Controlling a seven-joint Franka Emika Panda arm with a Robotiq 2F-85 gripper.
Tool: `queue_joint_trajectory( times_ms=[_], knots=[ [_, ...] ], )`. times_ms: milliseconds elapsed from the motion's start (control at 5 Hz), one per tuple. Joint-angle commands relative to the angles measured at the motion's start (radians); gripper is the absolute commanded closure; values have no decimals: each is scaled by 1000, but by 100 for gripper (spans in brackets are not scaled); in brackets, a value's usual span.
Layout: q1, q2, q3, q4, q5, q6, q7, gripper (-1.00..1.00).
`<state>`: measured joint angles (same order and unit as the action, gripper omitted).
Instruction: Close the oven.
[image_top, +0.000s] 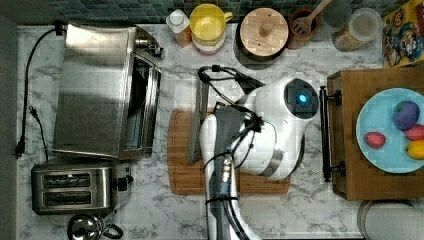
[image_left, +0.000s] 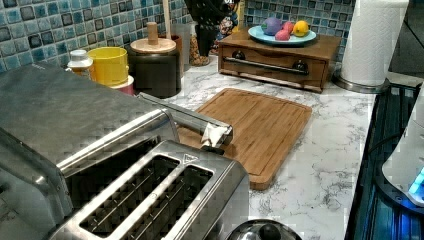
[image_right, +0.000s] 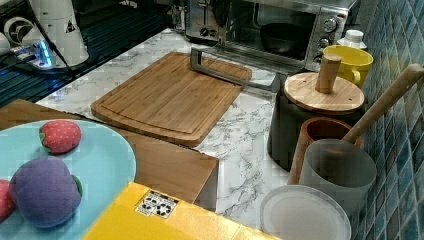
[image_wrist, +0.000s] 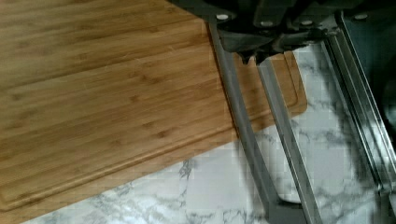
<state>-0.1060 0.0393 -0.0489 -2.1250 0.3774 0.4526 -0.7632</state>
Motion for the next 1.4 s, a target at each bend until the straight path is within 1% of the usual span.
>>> queue_joint_trajectory(
  times_ms=[200,400,600,800,1000,1200,1400],
  knots=[
    [6,-26,-107,-174,371,128,-435,100],
    [-89,36,29,-164,429,198,-573,100],
    [-45,96,-14,-133,496,189,-693,100],
    [-56,149,18,-108,496,184,-742,100],
    [-51,205,26,-79,502,176,-724,100],
    [-57,201,40,-92,552,199,-754,100],
    [-63,124,47,-149,659,263,-796,100]
  ],
)
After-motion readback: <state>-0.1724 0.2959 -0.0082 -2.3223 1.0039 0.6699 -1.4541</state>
